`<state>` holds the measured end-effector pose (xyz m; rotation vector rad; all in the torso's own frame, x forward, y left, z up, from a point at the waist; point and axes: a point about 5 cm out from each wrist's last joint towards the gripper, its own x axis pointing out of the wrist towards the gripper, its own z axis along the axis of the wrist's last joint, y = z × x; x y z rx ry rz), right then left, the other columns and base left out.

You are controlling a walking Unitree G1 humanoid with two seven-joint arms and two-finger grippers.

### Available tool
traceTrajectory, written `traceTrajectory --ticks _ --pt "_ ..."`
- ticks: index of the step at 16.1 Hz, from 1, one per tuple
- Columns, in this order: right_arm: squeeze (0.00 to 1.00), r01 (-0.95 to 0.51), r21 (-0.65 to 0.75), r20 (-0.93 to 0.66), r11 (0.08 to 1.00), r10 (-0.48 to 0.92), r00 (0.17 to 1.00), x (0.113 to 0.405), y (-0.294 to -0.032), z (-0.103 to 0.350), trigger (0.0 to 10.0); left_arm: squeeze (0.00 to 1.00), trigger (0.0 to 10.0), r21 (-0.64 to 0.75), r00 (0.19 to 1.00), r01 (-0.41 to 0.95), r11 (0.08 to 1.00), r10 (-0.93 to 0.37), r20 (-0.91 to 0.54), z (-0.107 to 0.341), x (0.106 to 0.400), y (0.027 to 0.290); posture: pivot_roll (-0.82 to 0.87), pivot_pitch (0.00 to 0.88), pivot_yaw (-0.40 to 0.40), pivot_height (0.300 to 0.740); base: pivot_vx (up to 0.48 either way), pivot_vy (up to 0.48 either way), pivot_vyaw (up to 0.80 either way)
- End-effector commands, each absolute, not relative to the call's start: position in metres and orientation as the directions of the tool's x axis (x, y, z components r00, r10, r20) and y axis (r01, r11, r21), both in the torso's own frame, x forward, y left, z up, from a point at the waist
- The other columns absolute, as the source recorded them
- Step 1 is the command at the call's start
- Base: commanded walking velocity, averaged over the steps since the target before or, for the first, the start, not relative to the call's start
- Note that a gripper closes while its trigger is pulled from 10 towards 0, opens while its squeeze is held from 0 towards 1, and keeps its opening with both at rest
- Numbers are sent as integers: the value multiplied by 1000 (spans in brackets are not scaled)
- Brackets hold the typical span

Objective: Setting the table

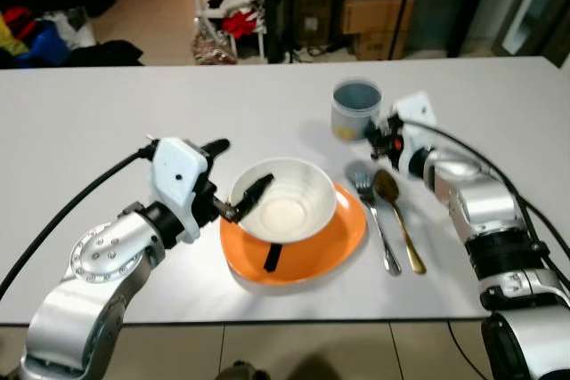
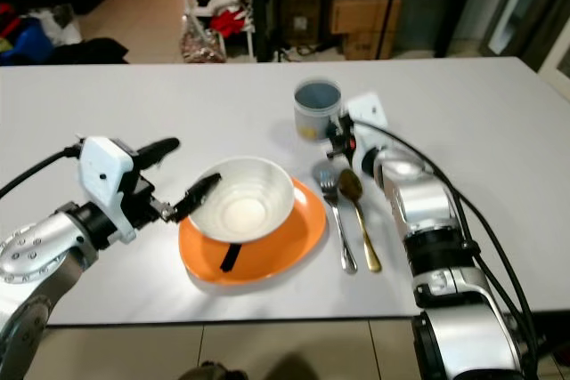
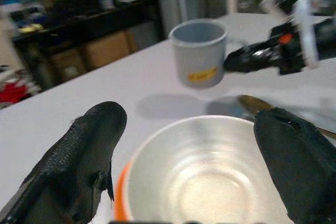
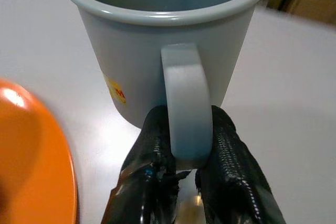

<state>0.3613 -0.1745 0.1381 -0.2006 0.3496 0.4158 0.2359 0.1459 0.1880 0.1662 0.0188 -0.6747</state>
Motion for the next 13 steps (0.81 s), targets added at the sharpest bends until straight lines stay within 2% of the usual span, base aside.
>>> traceTrajectory --ticks 1,6,13 --pt "0 -449 -129 -369 884 378 849 363 -173 138 10000 0 10000 117 737 676 727 -670 -94 188 237 142 -56 0 85 740 0 0 0" --pt "0 -462 -82 -379 883 401 834 366 -173 120 10000 0 10000 52 611 791 609 -782 -124 190 230 134 -59 0 100 740 0 0 0" --pt "0 -487 -111 -365 866 421 831 378 -168 129 10000 0 10000 49 592 805 592 -794 -140 190 227 132 -44 0 91 740 0 0 0"
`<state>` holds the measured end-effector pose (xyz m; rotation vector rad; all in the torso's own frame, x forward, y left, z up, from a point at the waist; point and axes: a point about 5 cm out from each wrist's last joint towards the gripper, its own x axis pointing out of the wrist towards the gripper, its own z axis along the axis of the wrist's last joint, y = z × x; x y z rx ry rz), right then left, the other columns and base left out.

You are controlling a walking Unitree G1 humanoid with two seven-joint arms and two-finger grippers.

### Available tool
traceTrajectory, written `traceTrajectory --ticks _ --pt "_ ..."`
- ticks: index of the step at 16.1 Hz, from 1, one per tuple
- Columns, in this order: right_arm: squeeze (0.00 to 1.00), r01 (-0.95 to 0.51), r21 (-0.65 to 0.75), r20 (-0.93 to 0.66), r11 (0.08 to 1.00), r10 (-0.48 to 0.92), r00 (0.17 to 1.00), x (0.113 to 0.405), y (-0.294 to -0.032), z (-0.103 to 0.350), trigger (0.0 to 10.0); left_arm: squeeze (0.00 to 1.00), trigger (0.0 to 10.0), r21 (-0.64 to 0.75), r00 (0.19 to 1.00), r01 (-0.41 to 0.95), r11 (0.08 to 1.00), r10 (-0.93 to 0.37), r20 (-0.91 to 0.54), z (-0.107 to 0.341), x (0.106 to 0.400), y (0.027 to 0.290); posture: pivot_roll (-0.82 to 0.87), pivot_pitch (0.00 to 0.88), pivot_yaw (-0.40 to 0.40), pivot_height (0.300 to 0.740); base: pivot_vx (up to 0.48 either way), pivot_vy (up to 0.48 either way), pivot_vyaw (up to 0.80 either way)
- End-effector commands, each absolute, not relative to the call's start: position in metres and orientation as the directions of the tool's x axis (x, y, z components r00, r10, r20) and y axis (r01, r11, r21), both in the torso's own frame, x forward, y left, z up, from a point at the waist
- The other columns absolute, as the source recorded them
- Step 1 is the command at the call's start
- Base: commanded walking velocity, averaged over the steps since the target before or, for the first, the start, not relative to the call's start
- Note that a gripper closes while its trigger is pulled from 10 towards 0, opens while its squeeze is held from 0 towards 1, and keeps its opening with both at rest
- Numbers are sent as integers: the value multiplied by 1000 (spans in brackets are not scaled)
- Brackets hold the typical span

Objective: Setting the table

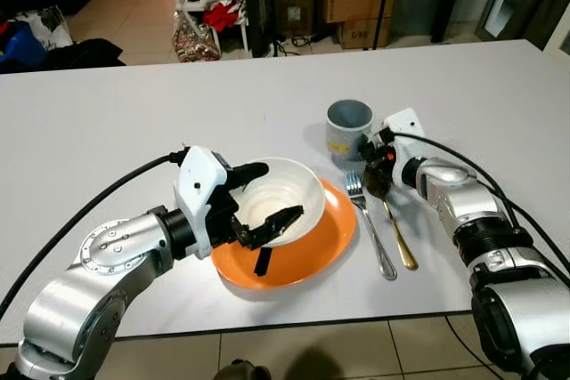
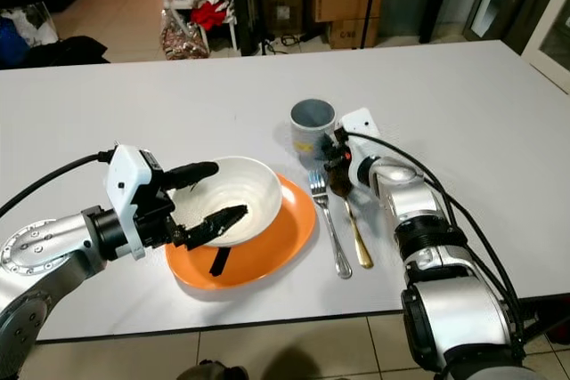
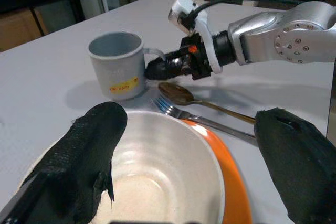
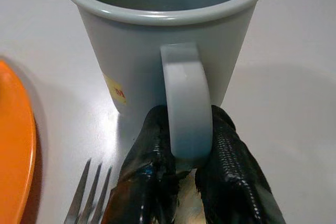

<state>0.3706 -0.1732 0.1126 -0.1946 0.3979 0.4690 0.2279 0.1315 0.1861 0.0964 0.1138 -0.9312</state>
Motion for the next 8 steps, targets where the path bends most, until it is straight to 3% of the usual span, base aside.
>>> traceTrajectory --ticks 1,4,5,6,7,8 --pt "0 -498 -114 -369 860 428 825 379 -167 129 10000 0 10000 49 592 805 591 -793 -142 189 226 133 -44 0 90 740 0 0 0" --pt "0 -532 -117 -390 838 454 801 379 -165 126 10000 0 10000 52 592 805 591 -793 -143 189 226 133 -42 0 88 740 0 0 0" --pt "122 -534 -123 -391 836 454 801 379 -165 125 10000 0 10000 53 592 805 591 -793 -144 190 227 133 -42 0 89 740 0 0 0" --pt "827 -531 -132 -392 837 448 804 379 -166 125 10000 0 10000 52 592 805 591 -793 -145 189 227 133 -43 0 90 740 0 0 0" --pt "867 -526 -136 -391 840 442 807 379 -167 125 10000 0 10000 52 591 805 591 -793 -146 189 227 133 -44 0 91 740 0 0 0" --pt "1000 -526 -136 -393 840 442 807 379 -168 124 10000 0 10000 52 592 805 591 -793 -147 189 227 133 -43 0 91 740 0 0 0"
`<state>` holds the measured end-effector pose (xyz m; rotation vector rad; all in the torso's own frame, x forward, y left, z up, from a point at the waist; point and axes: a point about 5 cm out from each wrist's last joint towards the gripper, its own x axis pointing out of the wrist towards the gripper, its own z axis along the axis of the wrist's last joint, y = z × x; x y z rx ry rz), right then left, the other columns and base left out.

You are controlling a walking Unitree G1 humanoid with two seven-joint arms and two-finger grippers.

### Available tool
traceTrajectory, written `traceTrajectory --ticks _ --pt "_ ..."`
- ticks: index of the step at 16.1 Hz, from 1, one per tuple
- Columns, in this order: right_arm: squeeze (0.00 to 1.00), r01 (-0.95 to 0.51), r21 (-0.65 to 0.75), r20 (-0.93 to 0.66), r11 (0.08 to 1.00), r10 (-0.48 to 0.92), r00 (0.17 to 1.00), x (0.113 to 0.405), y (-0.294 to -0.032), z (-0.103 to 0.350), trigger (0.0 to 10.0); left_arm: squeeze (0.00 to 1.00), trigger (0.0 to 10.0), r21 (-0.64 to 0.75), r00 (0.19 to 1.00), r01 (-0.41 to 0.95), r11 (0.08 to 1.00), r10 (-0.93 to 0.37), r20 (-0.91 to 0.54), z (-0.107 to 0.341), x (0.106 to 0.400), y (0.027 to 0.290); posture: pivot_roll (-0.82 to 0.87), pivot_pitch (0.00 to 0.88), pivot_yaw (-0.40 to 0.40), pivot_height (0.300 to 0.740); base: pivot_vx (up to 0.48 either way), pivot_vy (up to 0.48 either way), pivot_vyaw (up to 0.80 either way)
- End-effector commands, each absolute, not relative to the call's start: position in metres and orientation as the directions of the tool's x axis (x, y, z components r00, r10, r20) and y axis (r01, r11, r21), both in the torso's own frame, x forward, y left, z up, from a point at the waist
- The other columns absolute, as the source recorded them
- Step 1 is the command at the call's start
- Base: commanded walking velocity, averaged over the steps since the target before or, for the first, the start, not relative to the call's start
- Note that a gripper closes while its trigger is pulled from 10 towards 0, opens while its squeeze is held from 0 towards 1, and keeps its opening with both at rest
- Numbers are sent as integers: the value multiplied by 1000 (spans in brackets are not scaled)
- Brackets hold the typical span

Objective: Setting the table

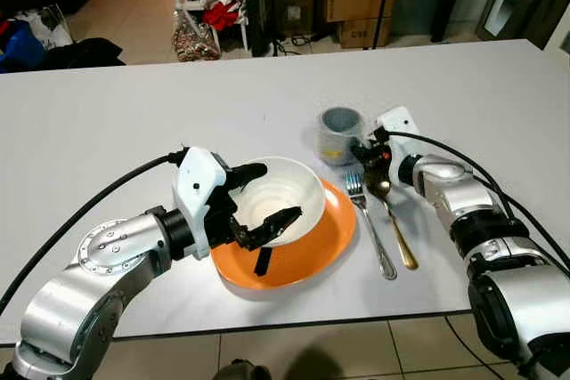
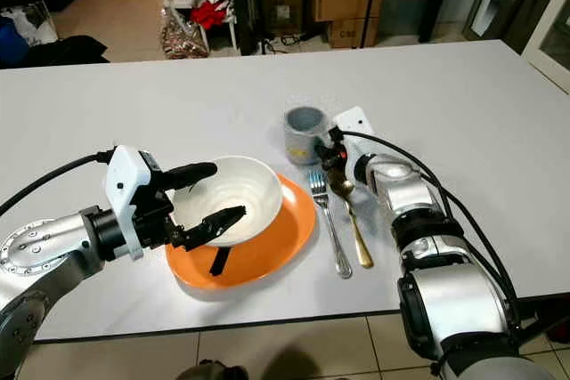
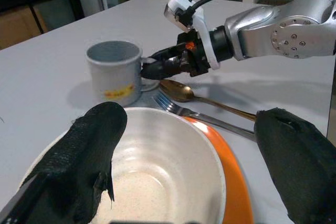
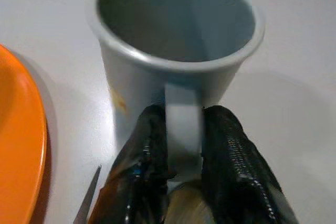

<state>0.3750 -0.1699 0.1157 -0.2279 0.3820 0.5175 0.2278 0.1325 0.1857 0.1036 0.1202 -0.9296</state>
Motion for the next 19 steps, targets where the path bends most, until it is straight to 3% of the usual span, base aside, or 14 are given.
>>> traceTrajectory --ticks 1,5,9,12,14,15,16,19 --pt "1000 -526 -137 -394 839 441 807 379 -167 122 10000 0 10000 54 592 805 591 -792 -149 188 228 132 -44 0 92 740 0 0 0" --pt "1000 -518 -139 -383 844 437 814 379 -171 124 10000 0 10000 59 593 804 591 -792 -146 190 228 132 -40 0 89 740 0 0 0" --pt "1000 -516 -111 -283 849 471 836 375 -192 147 10000 0 10000 15 635 772 636 -768 -81 195 225 135 -48 0 86 740 0 0 0" --pt "1000 -542 -112 -214 833 512 832 346 -201 165 10000 0 10000 -6 686 727 687 -726 -38 196 222 137 -71 0 93 740 0 0 0" --pt "1000 -544 -94 -163 834 527 834 322 -200 178 10000 0 10000 -7 789 615 789 -615 6 195 227 141 -99 0 95 740 0 0 0" --pt "776 -543 -106 -118 833 532 839 304 -193 187 10000 0 10000 -24 890 454 890 -453 54 196 233 151 -113 0 95 740 0 0 0" --pt "0 -517 -149 -74 843 512 856 290 -183 192 10000 0 10000 10 957 285 959 -285 60 193 236 161 -115 0 90 740 0 0 0" --pt "0 -313 -158 -19 936 314 949 271 -167 186 10000 0 10000 65 991 123 990 -127 51 191 231 160 -115 0 76 740 0 -99 0"
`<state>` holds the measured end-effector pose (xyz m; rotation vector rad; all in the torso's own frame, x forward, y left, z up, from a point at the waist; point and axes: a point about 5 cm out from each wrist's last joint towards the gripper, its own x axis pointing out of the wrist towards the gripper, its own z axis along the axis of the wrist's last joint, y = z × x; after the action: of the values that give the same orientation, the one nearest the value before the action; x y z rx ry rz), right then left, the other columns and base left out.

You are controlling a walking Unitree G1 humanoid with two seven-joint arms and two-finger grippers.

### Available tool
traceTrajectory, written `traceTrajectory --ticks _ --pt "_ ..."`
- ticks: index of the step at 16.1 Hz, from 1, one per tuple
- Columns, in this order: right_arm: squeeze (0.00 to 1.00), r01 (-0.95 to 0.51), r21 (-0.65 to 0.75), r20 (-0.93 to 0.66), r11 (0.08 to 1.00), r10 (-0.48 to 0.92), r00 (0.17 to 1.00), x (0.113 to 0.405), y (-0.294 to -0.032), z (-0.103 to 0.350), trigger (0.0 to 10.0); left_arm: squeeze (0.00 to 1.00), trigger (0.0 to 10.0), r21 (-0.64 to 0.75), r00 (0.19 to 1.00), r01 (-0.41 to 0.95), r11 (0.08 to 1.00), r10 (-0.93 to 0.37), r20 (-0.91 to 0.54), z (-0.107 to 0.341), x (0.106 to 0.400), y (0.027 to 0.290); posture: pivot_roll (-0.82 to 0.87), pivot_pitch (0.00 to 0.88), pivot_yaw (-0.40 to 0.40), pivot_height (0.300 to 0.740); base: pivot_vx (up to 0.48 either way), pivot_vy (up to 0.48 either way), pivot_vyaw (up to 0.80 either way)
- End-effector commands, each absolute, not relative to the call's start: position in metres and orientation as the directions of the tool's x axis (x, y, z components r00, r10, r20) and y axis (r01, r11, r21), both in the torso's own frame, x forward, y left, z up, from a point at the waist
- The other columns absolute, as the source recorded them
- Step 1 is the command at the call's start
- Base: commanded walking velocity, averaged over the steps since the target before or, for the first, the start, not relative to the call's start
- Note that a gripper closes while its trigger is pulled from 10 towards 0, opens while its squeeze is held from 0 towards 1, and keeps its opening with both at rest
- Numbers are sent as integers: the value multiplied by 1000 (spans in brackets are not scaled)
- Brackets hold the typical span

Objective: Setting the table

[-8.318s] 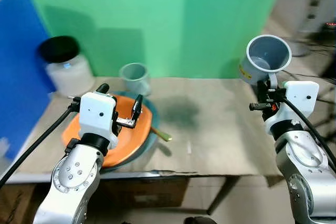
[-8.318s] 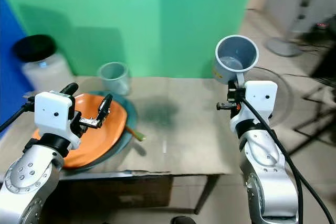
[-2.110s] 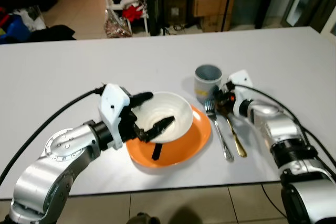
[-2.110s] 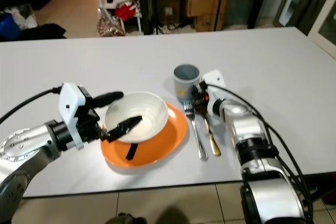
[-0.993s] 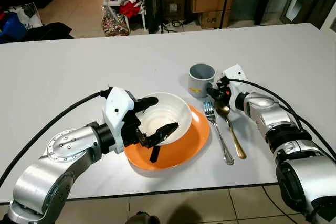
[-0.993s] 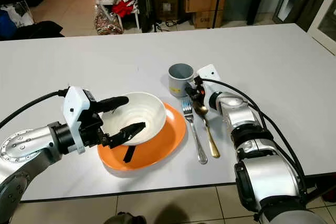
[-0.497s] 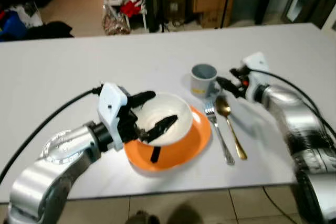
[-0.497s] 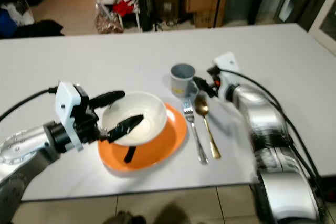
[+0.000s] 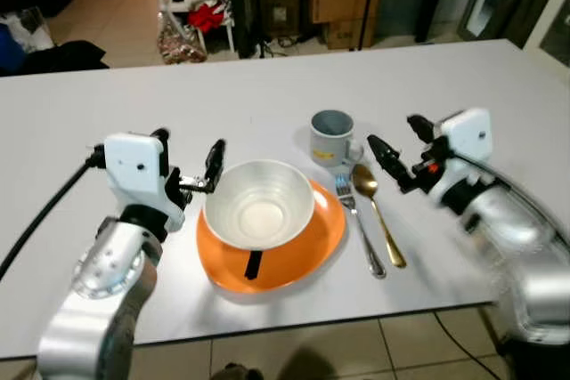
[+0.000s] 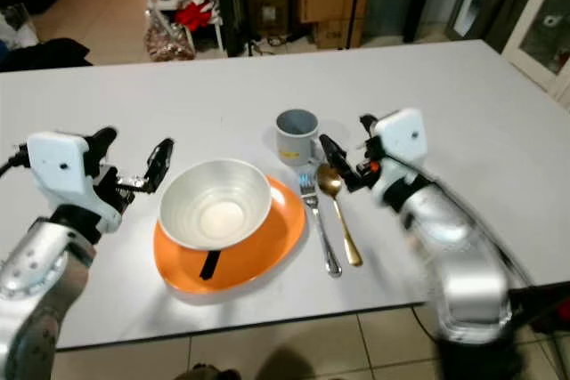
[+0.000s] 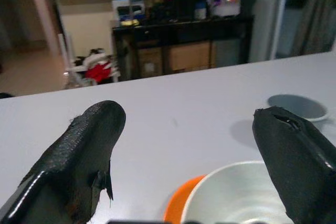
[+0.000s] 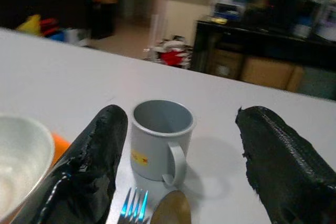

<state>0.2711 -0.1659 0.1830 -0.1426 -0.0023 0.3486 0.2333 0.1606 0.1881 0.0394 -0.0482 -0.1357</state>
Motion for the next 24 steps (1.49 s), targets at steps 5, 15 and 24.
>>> traceTrajectory --ticks 5,15,24 --pt "0 -265 -204 -49 942 261 964 263 -149 183 10000 0 10000 67 996 61 996 -66 62 187 229 147 -111 0 55 740 0 -416 0" --pt "0 -152 -111 -63 982 146 987 261 -164 177 10000 0 10000 93 997 36 995 -42 63 184 233 149 -120 0 65 740 0 -437 -46" --pt "0 -88 -115 -103 989 77 992 257 -171 173 10000 0 10000 72 996 72 995 -75 43 177 240 147 -147 0 70 740 0 -193 -680"
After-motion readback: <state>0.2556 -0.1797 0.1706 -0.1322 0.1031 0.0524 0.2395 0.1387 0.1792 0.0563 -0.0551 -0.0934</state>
